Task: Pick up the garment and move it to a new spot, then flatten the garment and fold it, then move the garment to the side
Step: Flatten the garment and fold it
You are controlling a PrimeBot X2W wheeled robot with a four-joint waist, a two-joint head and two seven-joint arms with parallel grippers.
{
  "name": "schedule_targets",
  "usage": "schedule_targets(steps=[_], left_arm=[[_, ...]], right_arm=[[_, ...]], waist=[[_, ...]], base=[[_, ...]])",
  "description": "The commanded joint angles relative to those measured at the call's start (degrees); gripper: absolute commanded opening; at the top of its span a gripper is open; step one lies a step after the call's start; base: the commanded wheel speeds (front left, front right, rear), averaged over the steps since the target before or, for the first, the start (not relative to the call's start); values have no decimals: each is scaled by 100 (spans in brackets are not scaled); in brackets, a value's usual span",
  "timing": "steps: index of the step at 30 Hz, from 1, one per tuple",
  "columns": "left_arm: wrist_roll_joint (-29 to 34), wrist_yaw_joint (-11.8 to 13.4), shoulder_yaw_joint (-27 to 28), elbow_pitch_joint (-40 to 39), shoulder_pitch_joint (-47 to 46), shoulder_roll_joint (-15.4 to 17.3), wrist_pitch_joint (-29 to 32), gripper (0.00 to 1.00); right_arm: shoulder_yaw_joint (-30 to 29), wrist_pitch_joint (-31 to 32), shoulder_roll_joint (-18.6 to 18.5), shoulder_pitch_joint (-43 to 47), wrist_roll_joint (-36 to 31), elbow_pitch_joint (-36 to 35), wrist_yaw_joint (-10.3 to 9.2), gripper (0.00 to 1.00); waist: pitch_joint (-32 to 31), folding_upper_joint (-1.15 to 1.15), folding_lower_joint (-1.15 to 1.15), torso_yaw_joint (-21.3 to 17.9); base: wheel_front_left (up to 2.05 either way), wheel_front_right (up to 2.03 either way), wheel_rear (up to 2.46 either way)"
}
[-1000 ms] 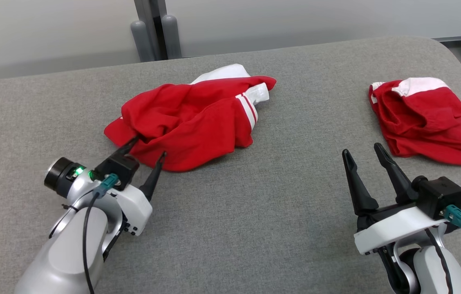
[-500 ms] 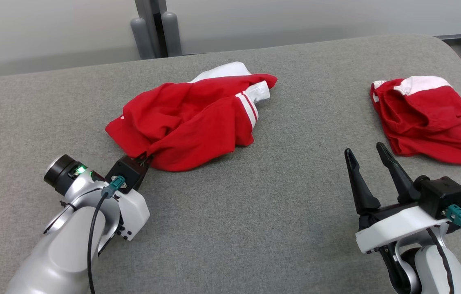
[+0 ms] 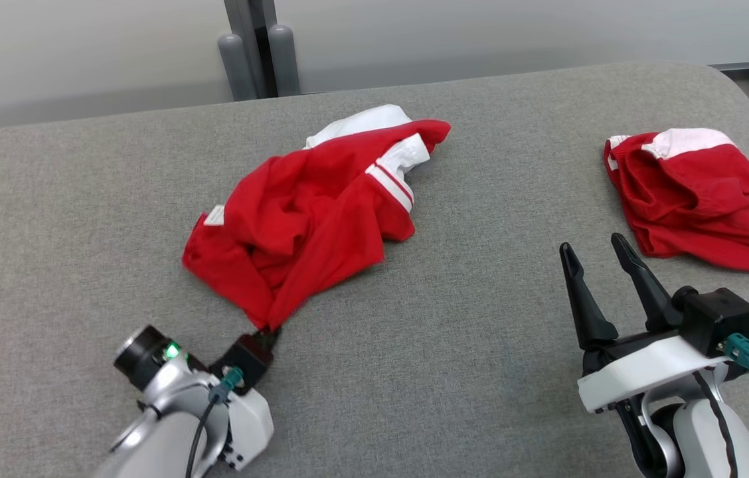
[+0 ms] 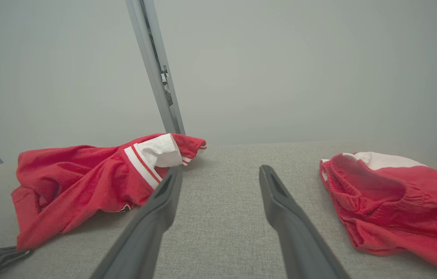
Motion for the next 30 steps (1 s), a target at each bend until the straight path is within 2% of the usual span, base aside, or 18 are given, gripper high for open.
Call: schedule_targets(steps=[1,4,8,14,20,21,22,23,24,25,30], left_arm=[[-57,64,-12,4,201,-40,10,0],[-130,194,-15,58,462,-138,17,0],[-252,514,115,161,702,-160,21,0],[-147,1277,278,180,997,146,-2,0],[-260,1549,376,-235,1265,143,-49,0],[-291,1581,399,-364,1296,126,-58,28],[-303,1590,408,-496,1337,133,-65,51],[-303,1590,408,-496,1337,133,-65,51],[-324,1612,423,-622,1367,136,-77,86],[-369,1635,448,-759,1413,130,-82,100],[-533,1691,570,-1389,1677,266,-61,100]], right_arm=[[-23,-27,-33,-8,-2,10,1,100],[-23,-5,-34,-13,-9,-5,1,100],[-18,23,-34,-5,-25,-27,1,100],[-70,61,-32,49,-59,-62,1,100],[-74,63,-34,88,-59,-67,1,100],[-74,64,-34,92,-53,-60,1,100],[-69,66,-34,92,-45,-52,1,100],[-69,66,-34,92,-45,-52,1,100],[-61,68,-34,99,-39,-45,1,100],[-55,64,-34,107,-32,-38,1,100],[-40,43,-34,139,7,-3,1,100]], waist=[[-7,0,0,0],[-23,0,0,-3],[-51,0,0,-14],[-91,0,0,26],[-199,0,0,106],[-224,0,0,118],[-248,0,0,125],[-248,0,0,125],[-267,0,0,128],[-289,0,0,130],[-371,0,0,119]], base=[[0,0,0],[0,0,0],[0,0,0],[0,0,0],[0,0,0],[0,0,0],[0,0,0],[0,0,0],[0,0,0],[0,0,0],[0,0,0]])
